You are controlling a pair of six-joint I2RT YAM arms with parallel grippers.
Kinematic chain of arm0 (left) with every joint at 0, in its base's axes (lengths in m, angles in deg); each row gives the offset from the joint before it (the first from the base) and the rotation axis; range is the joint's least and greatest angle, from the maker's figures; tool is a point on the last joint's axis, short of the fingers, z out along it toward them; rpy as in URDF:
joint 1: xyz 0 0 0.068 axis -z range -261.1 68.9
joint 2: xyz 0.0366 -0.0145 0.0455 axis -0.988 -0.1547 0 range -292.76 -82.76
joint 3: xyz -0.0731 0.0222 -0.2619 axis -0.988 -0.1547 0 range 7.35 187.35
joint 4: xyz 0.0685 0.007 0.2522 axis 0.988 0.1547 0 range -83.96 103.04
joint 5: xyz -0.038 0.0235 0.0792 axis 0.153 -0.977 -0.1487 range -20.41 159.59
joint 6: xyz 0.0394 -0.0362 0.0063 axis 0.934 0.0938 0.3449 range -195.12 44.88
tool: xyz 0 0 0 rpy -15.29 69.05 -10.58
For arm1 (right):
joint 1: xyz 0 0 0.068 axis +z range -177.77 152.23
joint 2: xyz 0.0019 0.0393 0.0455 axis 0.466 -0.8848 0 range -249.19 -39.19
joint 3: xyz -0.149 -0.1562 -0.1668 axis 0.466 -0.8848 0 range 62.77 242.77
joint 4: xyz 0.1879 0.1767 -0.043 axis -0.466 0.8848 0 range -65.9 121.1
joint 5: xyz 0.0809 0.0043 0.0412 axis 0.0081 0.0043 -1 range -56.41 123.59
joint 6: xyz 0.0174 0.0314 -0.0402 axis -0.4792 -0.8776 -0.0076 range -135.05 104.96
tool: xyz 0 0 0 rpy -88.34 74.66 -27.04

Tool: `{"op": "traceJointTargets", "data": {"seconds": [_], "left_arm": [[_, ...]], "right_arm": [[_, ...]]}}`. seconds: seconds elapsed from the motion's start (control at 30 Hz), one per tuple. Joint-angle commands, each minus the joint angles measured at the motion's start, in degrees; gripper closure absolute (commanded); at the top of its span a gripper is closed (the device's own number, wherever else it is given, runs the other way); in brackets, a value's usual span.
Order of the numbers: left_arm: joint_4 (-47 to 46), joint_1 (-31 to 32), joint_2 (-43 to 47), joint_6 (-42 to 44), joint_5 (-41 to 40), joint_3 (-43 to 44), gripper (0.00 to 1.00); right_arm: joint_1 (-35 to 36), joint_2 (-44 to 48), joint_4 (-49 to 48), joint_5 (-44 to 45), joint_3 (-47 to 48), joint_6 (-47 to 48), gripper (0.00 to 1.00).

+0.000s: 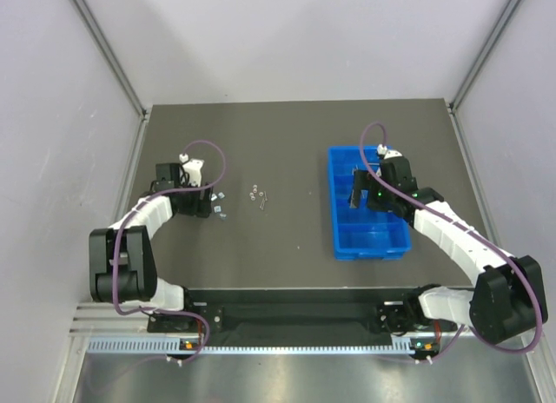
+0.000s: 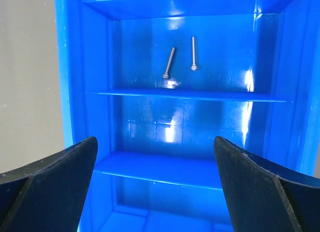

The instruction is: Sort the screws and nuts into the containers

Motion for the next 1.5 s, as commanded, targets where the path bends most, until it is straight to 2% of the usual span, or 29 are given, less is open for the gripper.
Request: {"op": "traceJointTargets", "data": {"seconds": [0.0,0.27,0.43,0.63,0.77,1.0,1.1,1.13,1.27,1.43,1.47], "left_arm": [[-0.2,-0.2,-0.5,2.9,1.9,1.4,0.19],[-0.4,-0.2,-3.4,3.5,-1.0,2.5,0.28],[-0.7,-0.1,-5.3,3.7,-0.3,3.4,0.34],[-0.4,1.0,-6.7,4.1,-0.6,3.2,0.34],[0.1,1.6,-8.1,4.0,-2.5,3.5,0.39],[0.9,2.7,-9.3,4.3,-4.4,3.5,0.57],[1.4,3.3,-10.0,4.3,-5.2,3.6,0.68],[1.7,3.4,-10.2,4.2,-5.4,3.6,0.76],[2.6,3.7,-10.3,2.9,-7.3,4.1,0.89],[3.8,4.2,-6.5,-2.3,-11.1,5.4,0.93],[4.0,6.1,-5.3,-3.8,-11.7,6.3,0.94]], "right_arm": [[0.2,1.5,-0.5,1.3,1.4,0.1,0.0],[0.1,1.3,0.2,2.0,1.9,0.1,0.0],[0.2,1.9,0.5,2.8,1.6,-0.3,0.0],[0.1,2.2,0.7,3.2,1.0,-0.4,0.0],[-0.1,2.4,1.1,3.4,1.2,-0.4,0.0],[0.1,3.1,1.3,4.1,1.0,-0.2,0.0],[0.1,3.2,1.7,4.3,0.8,-0.1,0.0],[-0.1,3.2,1.7,4.5,0.8,-0.1,0.0],[0.0,4.0,2.3,5.3,0.8,-0.1,0.0],[-0.3,4.7,2.5,5.7,1.0,-0.9,0.0],[-0.4,4.9,2.5,5.8,1.1,-1.1,0.0]]}}
